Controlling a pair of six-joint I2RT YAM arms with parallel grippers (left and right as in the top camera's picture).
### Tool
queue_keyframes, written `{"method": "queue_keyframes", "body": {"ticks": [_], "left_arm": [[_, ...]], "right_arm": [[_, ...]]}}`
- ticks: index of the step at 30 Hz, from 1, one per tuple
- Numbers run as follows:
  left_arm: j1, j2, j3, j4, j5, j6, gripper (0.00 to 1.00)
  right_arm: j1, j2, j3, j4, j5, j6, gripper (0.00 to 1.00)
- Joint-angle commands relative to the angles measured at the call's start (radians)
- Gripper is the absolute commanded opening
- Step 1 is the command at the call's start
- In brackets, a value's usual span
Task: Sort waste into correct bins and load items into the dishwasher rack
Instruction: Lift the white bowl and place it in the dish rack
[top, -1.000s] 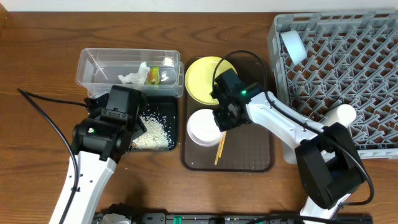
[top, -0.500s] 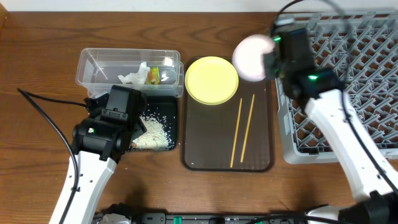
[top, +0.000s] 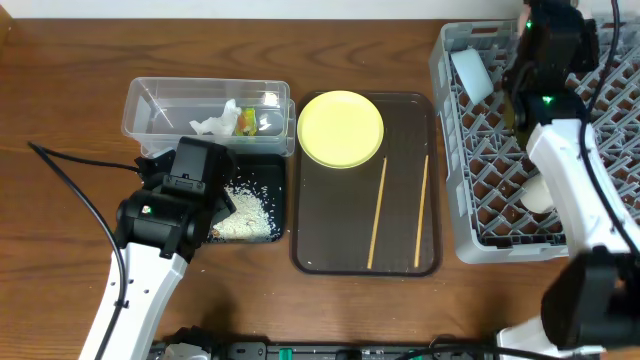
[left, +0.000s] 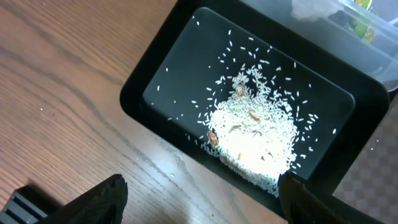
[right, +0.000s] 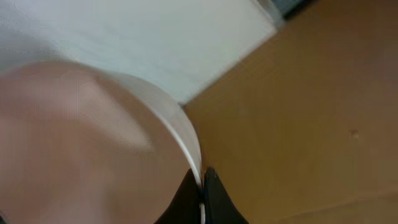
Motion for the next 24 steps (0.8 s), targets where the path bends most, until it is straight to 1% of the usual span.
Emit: {"method": "queue_keyframes", "body": {"ticks": [1,6,10,13,19,24], "left_arm": [[0.005,0.003,0.006,-0.003,-0.019,-0.013,0.80],[0.005,0.003,0.006,-0.003,-0.019,-0.013,0.80],[0.005,0.003,0.006,-0.003,-0.019,-0.012,0.80],[0.005,0.003,0.006,-0.003,-0.018,-0.012,0.80],[0.005,0.003,0.006,-0.003,-0.011,-0.013,0.80],[0.005,0.003,0.006,-0.003,-0.011,-0.013,0.80]], "right_arm": [[-0.042,0.072,0.005,0.101,0.148,-0.094,0.01],[-0.063,0.185,0.005,0.288,0.264,-0.117,0.01],[-0.064,0.265,0.005,0.359,0.270,-0.116,0.01],[-0.058,0.326,0.005,0.361,0.209,-0.117,0.01],[-0.040,0.392,0.005,0.362,0.210,-0.116,0.01],[-0.027,0.405,0.004,0.359,0.208,-0.098,0.01]]}}
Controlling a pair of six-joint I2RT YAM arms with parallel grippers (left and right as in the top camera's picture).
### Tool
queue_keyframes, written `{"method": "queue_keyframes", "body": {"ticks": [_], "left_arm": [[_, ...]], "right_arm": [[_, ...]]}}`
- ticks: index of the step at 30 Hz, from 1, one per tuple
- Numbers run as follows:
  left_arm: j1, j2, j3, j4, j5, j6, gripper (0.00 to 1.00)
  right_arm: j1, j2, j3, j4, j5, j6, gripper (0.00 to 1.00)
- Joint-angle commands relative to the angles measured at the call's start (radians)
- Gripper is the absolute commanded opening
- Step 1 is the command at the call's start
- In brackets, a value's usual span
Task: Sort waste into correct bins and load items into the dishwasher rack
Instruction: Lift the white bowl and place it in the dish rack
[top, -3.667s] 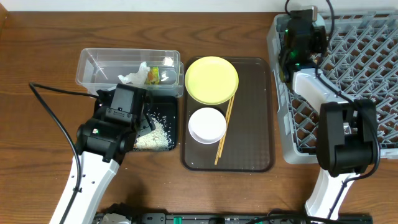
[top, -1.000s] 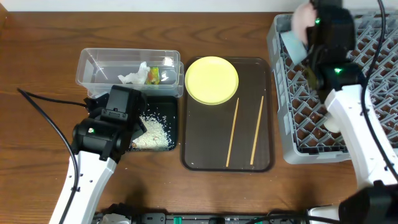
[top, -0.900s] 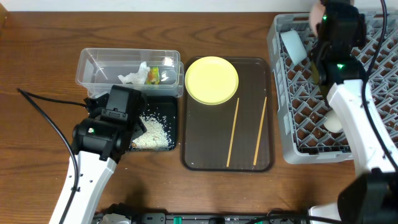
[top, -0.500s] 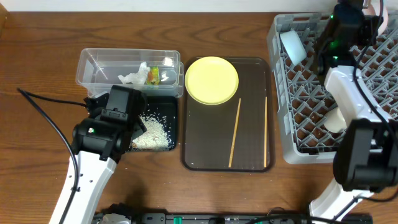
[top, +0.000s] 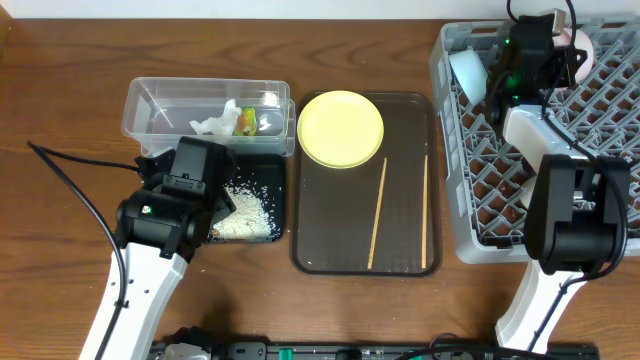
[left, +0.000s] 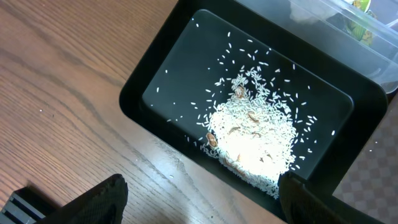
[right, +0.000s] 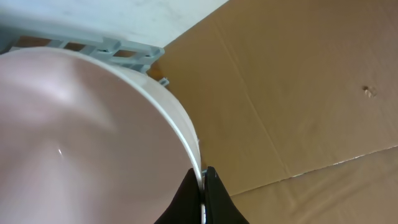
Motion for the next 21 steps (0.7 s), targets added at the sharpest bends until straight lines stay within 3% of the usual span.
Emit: {"method": "queue_keyframes", "body": {"ticks": [1,12,17,21], "left_arm": [[0.005,0.003,0.006,-0.006,-0.009,-0.013,0.80],[0.005,0.003,0.006,-0.006,-0.009,-0.012,0.80],[0.005,0.003,0.006,-0.006,-0.009,-0.012,0.80],[0.005,0.003,0.006,-0.006,-0.009,-0.012,0.80]], "right_arm": [[0.028,0.029,0.003,-0.008,-0.023,0.026,0.01],[0.069,0.029,0.003,-0.101,-0.037,0.142,0.08],[0.093,0.028,0.003,-0.121,-0.005,0.145,0.27],[0.103,-0.004,0.003,-0.190,-0.004,0.199,0.18]]}}
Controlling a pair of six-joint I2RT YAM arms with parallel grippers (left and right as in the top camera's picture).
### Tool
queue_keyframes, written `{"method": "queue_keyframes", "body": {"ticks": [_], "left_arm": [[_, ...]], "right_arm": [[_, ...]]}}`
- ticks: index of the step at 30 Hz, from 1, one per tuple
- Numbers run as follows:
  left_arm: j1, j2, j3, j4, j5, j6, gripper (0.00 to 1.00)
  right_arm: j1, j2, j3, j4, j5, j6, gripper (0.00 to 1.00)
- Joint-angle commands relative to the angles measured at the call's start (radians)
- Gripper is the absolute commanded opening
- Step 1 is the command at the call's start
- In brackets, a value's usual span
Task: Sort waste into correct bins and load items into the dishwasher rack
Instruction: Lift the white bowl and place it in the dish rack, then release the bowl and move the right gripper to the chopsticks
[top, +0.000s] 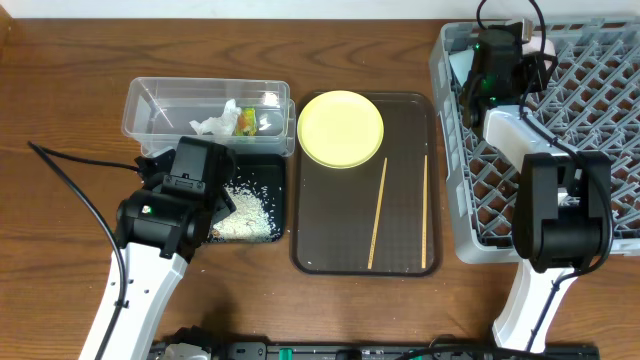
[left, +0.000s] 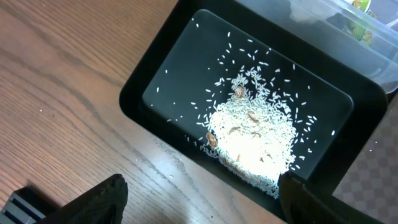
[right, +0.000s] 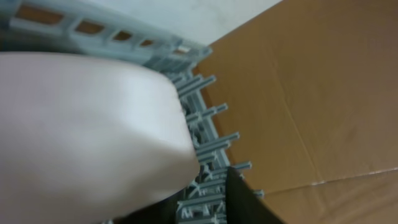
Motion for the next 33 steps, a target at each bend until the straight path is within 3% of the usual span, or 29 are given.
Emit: {"method": "queue_keyframes", "body": {"ticks": [1,6,11,15,20,22,27,30,33], "left_arm": [[0.005,0.003,0.006,-0.006,-0.009,-0.013,0.80],[0.005,0.003,0.006,-0.006,-0.009,-0.013,0.80],[0.005,0.003,0.006,-0.006,-0.009,-0.013,0.80],[0.005,0.003,0.006,-0.005,-0.010,-0.013,0.80],[0.005,0.003,0.006,-0.006,-0.010,-0.013,0.80],[0.005,0.003,0.006,-0.006,-0.010,-0.013,0.80],[0.005,0.003,0.006,-0.005,-0.010,-0.013,0.81],[0.005,0.003,0.006,-0.005,-0.010,-0.013,0.81],[0.005,0.003,0.006,-0.006,-0.010,-0.012,0.81]], "right_arm": [[0.018,-0.041,0.002,-0.068,0.004,0.111,0.18],[0.011,-0.181,0.002,-0.330,-0.223,0.323,0.34],[0.013,-0.346,0.002,-0.557,-0.393,0.419,0.53],[0.033,-0.460,0.002,-0.741,-0.603,0.460,0.55],[0.080,-0.548,0.002,-0.994,-1.055,0.565,0.59],[0.101,-0.549,0.001,-1.089,-1.160,0.624,0.54],[0.188,-0.523,-0.048,-1.218,-1.190,0.708,0.53],[0.255,-0.510,-0.117,-1.218,-1.160,0.729,0.52],[0.303,-0.509,-0.211,-1.197,-1.084,0.837,0.52]]}}
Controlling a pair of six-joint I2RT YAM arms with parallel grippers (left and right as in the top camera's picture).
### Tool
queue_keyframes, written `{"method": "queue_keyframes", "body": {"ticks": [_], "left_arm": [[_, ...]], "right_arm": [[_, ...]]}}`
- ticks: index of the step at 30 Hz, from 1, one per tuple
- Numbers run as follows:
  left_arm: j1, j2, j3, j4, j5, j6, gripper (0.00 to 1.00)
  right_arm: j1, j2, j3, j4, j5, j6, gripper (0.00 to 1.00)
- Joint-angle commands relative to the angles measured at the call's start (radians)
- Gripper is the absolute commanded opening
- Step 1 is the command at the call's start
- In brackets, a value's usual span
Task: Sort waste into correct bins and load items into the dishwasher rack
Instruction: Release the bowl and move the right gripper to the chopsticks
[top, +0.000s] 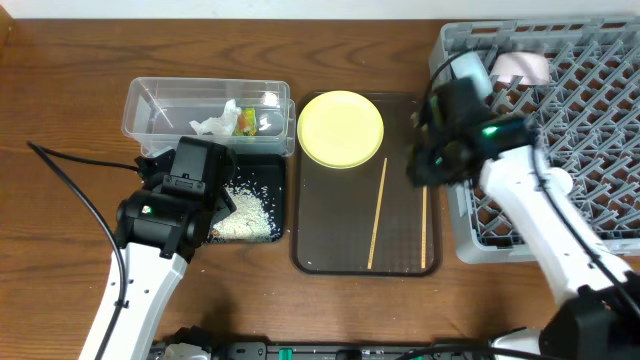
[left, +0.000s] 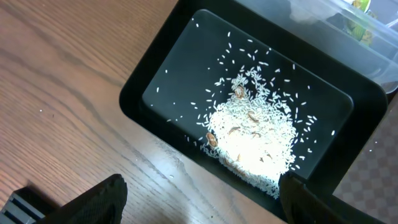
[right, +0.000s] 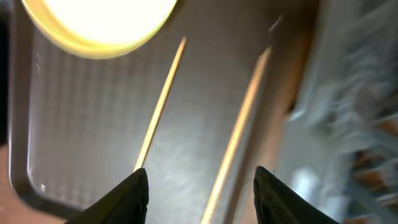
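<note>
A pink bowl (top: 520, 67) lies in the far row of the grey dishwasher rack (top: 600, 235). On the brown tray (top: 330, 255) sit a yellow plate (top: 341, 128) and two wooden chopsticks (top: 377, 213), (top: 424, 215). My right gripper (right: 202, 186) hangs open and empty over the tray's right side, with the right chopstick (right: 239, 124) between its fingers' line and the left chopstick (right: 160, 102) by the left finger. My left gripper (left: 202, 202) is open over the table beside the black bin (left: 155, 68), which holds rice.
Behind the black bin (top: 250, 210) stands a clear bin (top: 160, 110) with a crumpled tissue and a wrapper. A white cup (top: 470, 68) sits in the rack's far left corner. A black cable (top: 70, 165) crosses the table at the left.
My right gripper was at the rack's far left corner with the pink bowl against the tines. It is now open over the tray's chopsticks, and the bowl lies in the rack. The left arm is unmoved.
My right gripper was shut on the pink bowl's rim above the rack's far side, then at the rack's back edge. After that the bowl was down among the tines. Now the bowl rests there alone and the gripper is open over the tray. My left gripper stayed by the rice bin.
</note>
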Motion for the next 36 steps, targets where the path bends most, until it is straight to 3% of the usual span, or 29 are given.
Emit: {"method": "queue_keyframes", "body": {"ticks": [1,6,15,21,30,36], "left_arm": [[0.005,0.003,0.006,-0.006,-0.009,-0.012,0.81],[0.005,0.003,0.006,-0.007,-0.009,-0.012,0.81],[0.005,0.003,0.006,-0.007,-0.009,-0.012,0.80],[0.005,0.003,0.006,-0.007,-0.009,-0.012,0.81],[0.005,0.003,0.006,-0.007,-0.009,-0.013,0.81],[0.005,0.003,0.006,-0.007,-0.008,-0.012,0.81]], "right_arm": [[0.047,0.014,-0.100,0.018,0.054,0.148,0.52],[0.070,0.014,-0.252,0.132,0.068,0.264,0.50],[0.071,0.014,-0.453,0.338,0.069,0.286,0.46],[0.071,0.014,-0.516,0.377,0.130,0.356,0.40],[0.071,0.014,-0.527,0.381,0.143,0.356,0.05],[0.071,0.014,-0.521,0.385,0.142,0.354,0.01]]}}
